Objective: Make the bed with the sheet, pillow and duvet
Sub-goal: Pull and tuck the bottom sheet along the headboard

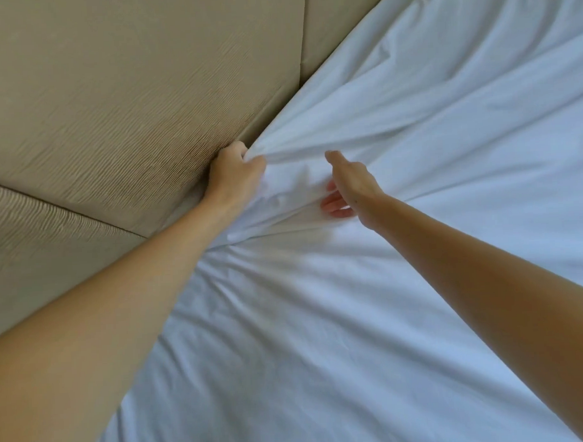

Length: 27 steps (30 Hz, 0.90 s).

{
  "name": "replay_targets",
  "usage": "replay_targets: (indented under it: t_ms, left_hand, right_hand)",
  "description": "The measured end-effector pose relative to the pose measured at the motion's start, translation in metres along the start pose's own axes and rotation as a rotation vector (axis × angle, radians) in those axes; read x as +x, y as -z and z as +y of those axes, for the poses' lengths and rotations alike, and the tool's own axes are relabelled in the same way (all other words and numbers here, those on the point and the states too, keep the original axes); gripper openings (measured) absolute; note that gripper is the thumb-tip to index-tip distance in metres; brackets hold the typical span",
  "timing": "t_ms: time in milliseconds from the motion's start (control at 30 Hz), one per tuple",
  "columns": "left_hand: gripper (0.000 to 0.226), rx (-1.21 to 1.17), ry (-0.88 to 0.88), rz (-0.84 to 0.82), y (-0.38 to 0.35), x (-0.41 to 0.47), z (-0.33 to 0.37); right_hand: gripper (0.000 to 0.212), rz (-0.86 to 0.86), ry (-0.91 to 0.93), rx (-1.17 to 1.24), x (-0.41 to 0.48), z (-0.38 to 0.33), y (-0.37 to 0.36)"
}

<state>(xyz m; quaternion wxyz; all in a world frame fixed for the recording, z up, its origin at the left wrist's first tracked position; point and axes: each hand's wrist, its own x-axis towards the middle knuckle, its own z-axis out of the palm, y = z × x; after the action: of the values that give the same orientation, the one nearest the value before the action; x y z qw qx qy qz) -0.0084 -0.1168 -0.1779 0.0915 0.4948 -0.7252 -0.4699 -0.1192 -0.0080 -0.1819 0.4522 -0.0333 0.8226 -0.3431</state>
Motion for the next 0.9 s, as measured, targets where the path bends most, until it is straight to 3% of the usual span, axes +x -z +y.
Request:
replay_targets:
  t_ms: [33,133,200,233,300,400,600,700,800,900]
  left_hand:
    - [0.02,-0.04,0.029,-0.049,0.002,-0.003,0.004]
    - [0.073,0.115,0.127,-0.325,-0.001,-0.004,0.014]
    - [0.07,0.355,0.107,-0.454,-0.001,0.0,0.015]
    - [0.059,0.465,0.072,-0.436,-0.001,0.0,0.016]
    - [0.033,0.705,-0.045,-0.268,-0.001,-0.001,0.015]
    - [0.023,0.952,-0.257,-0.053,-0.004,-0.008,0.015]
    - [0.027,1.133,-0.404,0.052,-0.013,0.002,0.004]
    - [0.051,1.247,-0.417,0.09,-0.009,0.001,-0.004]
    - [0.053,1.156,-0.249,-0.17,-0.011,0.003,-0.01]
    - [0.04,1.145,-0.231,-0.165,-0.01,0.009,-0.01]
  right_hand:
    - [0.044,-0.004,-0.001,0.021,-0.001,0.001,0.0]
    - [0.053,-0.074,0.01,0.152,-0.001,-0.004,-0.001]
    - [0.061,-0.137,-0.008,0.209,-0.001,-0.012,0.0]
    - [0.059,-0.158,-0.017,0.216,-0.001,-0.016,0.0]
    - [0.034,-0.15,-0.023,0.226,0.001,-0.025,-0.002]
    - [0.002,-0.052,0.008,0.297,0.006,-0.041,-0.006]
    - [0.01,-0.098,0.137,0.566,0.02,-0.055,0.001]
    - [0.025,-0.117,0.151,0.712,0.033,-0.049,0.002]
    - [0.037,-0.125,0.141,0.756,0.042,-0.043,-0.002]
    - [0.038,-0.125,0.134,0.769,0.044,-0.043,-0.004]
